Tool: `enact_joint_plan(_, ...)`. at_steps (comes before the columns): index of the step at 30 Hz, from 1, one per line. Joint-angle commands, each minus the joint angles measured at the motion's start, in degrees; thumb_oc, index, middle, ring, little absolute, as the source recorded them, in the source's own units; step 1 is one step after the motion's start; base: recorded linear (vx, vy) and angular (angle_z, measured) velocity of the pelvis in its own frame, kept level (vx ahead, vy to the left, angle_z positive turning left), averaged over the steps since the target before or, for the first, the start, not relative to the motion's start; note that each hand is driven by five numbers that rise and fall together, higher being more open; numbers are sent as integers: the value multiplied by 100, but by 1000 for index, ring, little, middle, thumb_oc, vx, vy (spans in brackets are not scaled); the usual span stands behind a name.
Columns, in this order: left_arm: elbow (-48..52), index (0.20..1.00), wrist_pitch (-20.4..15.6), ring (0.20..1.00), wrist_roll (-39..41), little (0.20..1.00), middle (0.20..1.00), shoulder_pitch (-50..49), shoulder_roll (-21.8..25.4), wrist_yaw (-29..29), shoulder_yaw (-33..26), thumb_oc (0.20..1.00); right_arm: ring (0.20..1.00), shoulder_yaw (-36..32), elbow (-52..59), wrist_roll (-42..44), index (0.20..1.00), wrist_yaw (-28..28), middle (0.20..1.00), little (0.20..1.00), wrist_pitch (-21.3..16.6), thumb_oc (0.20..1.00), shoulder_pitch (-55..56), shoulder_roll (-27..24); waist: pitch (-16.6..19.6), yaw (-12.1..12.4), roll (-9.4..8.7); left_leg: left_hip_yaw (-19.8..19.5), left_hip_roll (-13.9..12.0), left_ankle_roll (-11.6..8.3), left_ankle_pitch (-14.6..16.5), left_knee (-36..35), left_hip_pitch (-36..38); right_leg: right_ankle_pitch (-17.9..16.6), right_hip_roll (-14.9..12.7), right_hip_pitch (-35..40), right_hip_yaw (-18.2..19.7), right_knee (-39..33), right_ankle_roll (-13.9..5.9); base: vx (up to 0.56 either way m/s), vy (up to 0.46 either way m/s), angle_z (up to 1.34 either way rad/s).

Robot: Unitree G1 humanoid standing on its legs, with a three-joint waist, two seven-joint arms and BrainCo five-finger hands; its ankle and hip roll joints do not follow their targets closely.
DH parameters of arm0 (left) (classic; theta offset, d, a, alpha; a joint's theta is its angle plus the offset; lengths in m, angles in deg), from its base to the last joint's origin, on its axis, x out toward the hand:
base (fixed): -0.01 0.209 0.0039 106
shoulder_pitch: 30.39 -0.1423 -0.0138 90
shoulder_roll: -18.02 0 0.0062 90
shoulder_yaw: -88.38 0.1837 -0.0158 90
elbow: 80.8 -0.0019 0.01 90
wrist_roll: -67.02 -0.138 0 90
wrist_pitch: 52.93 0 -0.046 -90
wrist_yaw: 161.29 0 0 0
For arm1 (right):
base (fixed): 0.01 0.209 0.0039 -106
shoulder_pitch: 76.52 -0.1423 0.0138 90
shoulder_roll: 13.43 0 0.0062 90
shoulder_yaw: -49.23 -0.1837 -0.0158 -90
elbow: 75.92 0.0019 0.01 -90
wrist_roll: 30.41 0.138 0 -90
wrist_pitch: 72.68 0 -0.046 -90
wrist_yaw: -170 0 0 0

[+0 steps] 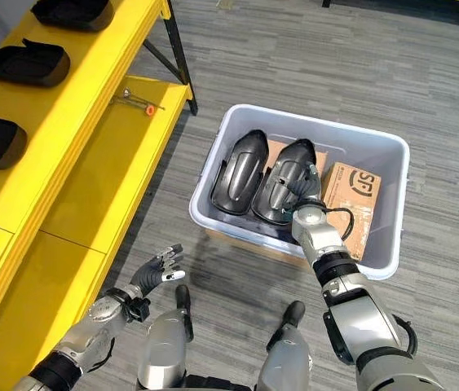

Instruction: Move parts from the plastic box to the shelf.

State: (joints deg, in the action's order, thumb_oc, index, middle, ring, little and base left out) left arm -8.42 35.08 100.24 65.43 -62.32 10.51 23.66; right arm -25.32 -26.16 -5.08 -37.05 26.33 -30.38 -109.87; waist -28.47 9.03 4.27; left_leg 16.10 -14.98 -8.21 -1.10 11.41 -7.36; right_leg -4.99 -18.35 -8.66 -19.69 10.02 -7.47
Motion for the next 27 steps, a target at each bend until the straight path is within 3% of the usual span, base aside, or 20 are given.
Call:
enact_joint_plan(1,100,1000,-128,1000,130,1000,1000,-143,77,86,200,1000,1000,-47,14,-233,1000,-256,1000,1000,-328,1000,-508,-35,139,173,-16,212,-44,220,-83,175,-174,600,-426,97,-467,896,-188,-129,28,3)
enact_joint_plan(7,102,1000,-111,1000,447,1000,1000,-24,-4,107,287,1000,1000,30,-190,-88,1000,-354,1000,1000,-237,1000,-772,-78,-127,234,22,158,-48,220,-138,238,-442,603,-482,-192,-453,1064,-199,-71,15,3)
enact_joint_plan(11,155,1000,-104,1000,439,1000,1000,43,-21,204,316,1000,1000,21,-307,-199,1000,-662,1000,1000,-228,1000,-807,-101,-132,235,39,158,-43,230,-163,241,-639,583,-497,-415,-438,1114,-205,-49,18,3)
enact_joint_plan(19,111,1000,-169,1000,480,1000,1000,121,-130,415,412,1000,1000,-69,-55,-784,1000,-1424,1000,1000,-646,1000,-713,-20,-132,119,71,232,-28,256,-147,242,-859,553,-496,-774,-337,1172,-220,-24,32,0)
enact_joint_plan(27,46,1000,-64,1000,554,1000,1000,189,-279,377,498,1000,1000,-58,257,-920,1000,-1632,1000,1000,-548,1000,-449,102,-132,-11,85,296,-11,268,-125,214,-933,514,-491,-937,-254,1135,-233,-14,28,-7)
